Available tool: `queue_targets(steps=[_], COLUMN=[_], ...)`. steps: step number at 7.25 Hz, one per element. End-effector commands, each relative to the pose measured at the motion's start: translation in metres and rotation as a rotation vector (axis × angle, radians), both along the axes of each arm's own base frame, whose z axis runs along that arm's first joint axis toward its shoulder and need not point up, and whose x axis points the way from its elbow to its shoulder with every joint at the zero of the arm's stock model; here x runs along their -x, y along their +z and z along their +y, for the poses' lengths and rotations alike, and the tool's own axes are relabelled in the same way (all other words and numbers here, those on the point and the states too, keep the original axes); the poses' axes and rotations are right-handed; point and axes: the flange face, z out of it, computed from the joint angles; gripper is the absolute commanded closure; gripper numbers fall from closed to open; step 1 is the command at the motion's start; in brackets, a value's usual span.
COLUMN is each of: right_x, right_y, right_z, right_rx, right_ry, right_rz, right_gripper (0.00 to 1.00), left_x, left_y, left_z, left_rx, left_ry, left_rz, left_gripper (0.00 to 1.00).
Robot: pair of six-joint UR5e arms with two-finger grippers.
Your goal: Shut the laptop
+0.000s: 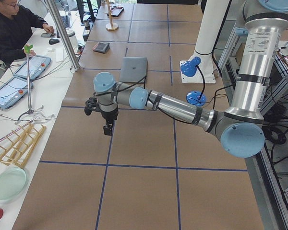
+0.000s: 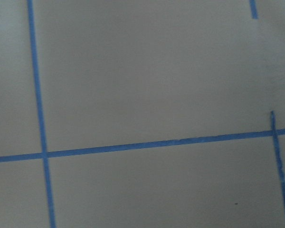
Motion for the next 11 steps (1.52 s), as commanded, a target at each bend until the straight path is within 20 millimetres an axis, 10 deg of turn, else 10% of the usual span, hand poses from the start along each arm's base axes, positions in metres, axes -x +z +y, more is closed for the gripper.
queue_targets(steps=[1,11], right_x=[-0.002,-0.065], right_y=[0.023,0.133], right_z=[0.002,0.033], right_rx=[0.082,0.198], right_ry=[0.034,0.185], right_rz=[-0.031,-0.061], right_gripper=[0.0,0.0], left_x=[0.046,0.046], left_y=[0.079,0.085], left_z=[0.019,0.026], left_rx=[0.056,0.079], left_ry=[0.025,0.014], left_rz=[0.019,0.017], left_gripper=[0.0,0.0])
